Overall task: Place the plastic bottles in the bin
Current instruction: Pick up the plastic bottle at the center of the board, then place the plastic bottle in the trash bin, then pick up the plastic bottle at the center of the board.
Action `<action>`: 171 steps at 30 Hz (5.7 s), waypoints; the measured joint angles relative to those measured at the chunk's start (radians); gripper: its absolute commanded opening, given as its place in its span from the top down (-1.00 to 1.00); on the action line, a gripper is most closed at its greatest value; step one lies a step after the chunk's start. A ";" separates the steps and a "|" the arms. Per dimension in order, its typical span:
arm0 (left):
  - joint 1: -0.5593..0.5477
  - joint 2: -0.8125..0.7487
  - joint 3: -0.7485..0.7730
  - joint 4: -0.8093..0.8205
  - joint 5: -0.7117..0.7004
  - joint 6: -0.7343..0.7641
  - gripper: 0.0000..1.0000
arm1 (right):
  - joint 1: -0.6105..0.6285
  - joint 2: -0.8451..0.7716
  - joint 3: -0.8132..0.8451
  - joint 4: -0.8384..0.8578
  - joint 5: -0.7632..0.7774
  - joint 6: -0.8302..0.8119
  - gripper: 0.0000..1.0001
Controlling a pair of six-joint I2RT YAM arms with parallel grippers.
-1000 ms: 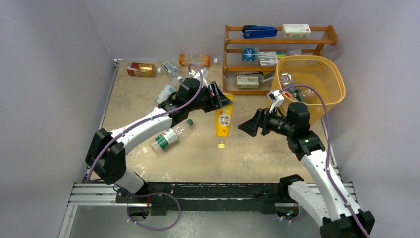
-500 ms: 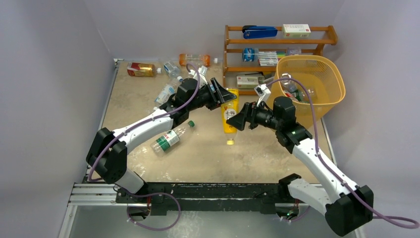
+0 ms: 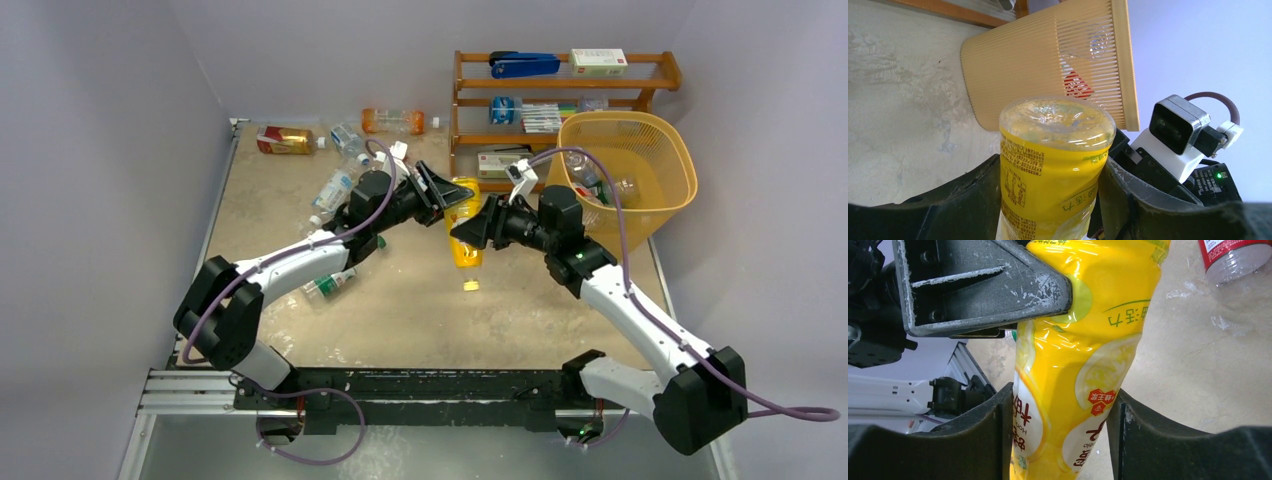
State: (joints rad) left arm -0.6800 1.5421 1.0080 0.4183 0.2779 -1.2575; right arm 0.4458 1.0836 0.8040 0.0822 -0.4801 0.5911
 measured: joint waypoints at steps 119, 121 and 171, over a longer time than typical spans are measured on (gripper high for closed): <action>0.072 0.027 0.040 -1.031 -0.616 0.765 -0.61 | -0.374 -0.229 0.177 -0.501 -0.167 -0.258 -1.00; 0.072 0.027 0.039 -1.026 -0.630 0.765 -0.61 | -0.374 -0.229 0.167 -0.492 -0.167 -0.257 -1.00; 0.067 -0.179 -0.060 -0.662 -0.117 0.429 0.31 | -0.259 -0.227 -0.043 -0.270 -0.209 -0.116 -0.93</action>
State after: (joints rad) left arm -0.6128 1.3632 0.9485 -0.2440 0.1604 -0.8284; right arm 0.1871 0.8566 0.7605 -0.1883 -0.6895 0.4751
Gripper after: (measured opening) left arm 0.426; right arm 0.968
